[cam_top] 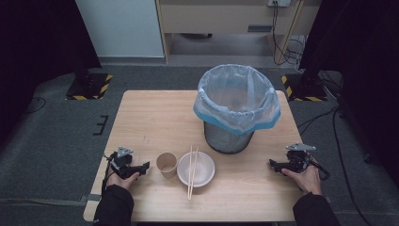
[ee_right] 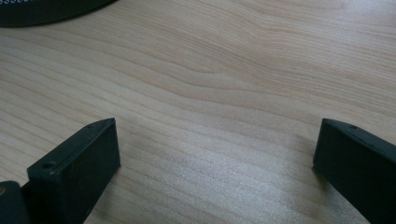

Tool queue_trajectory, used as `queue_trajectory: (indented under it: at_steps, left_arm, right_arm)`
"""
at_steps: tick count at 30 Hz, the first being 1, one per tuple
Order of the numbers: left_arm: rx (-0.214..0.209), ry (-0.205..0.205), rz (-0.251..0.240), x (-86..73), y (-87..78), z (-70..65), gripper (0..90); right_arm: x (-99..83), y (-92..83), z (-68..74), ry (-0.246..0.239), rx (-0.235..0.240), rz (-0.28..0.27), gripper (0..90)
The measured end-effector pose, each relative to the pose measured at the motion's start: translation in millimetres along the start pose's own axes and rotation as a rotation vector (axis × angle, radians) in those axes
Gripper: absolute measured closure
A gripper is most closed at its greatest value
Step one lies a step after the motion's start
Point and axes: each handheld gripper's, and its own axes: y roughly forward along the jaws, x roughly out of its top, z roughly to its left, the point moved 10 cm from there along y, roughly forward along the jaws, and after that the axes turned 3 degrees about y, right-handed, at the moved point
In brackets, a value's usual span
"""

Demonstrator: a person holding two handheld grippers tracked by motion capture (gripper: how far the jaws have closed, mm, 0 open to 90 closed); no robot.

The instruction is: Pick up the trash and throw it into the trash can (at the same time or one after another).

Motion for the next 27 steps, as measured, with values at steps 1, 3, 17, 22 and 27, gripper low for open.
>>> queue_trajectory:
  at_steps: [1, 3, 17, 22, 27]
  left_arm:
    - [0.006, 0.003, -0.013, 2.8, -2.6, 1.2, 16.7]
    - [0.010, -0.003, -0.044, 9.1, -7.8, 1.8, 17.0]
    - [0.035, 0.012, -0.194, 47.0, -38.8, -1.2, 13.9]
    - [0.034, 0.037, -0.259, 64.0, -52.5, -9.1, 13.9]
    - [0.015, 0.025, -0.307, 75.2, -61.1, -16.7, 13.6]
  right_arm:
    - [0.0, 0.0, 0.0, 0.000, 0.000, 0.000, 0.8]
    - [-0.2, -0.2, 0.2, 0.003, -0.002, 0.000, 0.8]
    - [-2.3, -2.2, 1.6, -0.002, 0.004, 0.001, 0.8]
    - [-2.3, -2.4, 1.4, -0.005, 0.003, 0.002, 0.8]
    - [-2.4, -2.3, 1.3, -0.006, 0.002, 0.002, 0.8]
